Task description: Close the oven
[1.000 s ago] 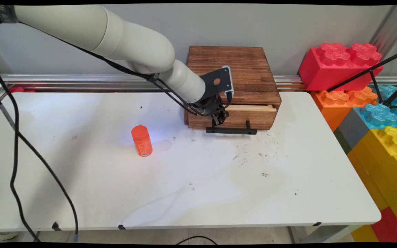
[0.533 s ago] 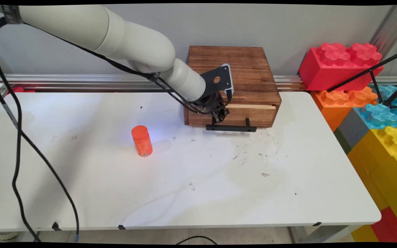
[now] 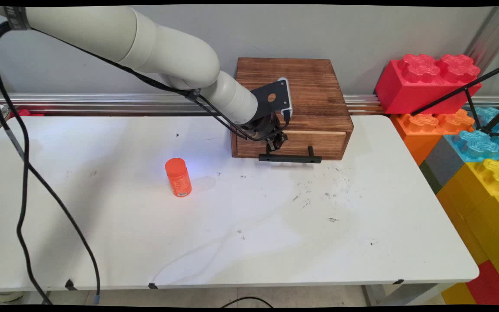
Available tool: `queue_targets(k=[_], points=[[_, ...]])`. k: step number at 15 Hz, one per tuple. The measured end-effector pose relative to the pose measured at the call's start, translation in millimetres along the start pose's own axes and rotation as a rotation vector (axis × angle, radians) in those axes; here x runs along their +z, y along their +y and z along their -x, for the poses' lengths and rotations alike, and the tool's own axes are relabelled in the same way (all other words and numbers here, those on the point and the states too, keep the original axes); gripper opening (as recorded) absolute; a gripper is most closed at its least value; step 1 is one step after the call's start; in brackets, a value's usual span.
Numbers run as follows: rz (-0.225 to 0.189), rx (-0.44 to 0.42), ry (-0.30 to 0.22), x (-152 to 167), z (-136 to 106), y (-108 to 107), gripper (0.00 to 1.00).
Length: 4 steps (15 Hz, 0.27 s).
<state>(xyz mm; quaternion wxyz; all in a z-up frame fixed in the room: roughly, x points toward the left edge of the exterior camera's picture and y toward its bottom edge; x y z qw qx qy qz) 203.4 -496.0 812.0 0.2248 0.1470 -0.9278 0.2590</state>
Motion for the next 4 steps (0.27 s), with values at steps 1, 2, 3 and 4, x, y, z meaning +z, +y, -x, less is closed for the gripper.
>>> queue_targets(k=[1, 2, 3, 4], points=[[-0.001, 0.001, 0.0, -0.1, 0.4, -0.8, 0.0], [-0.001, 0.001, 0.0, -0.2, 0.6, -1.3, 0.0], [-0.001, 0.001, 0.0, -0.3, 0.8, -1.6, 0.0], [-0.001, 0.002, 0.0, -0.5, 1.0, -2.1, 0.0]])
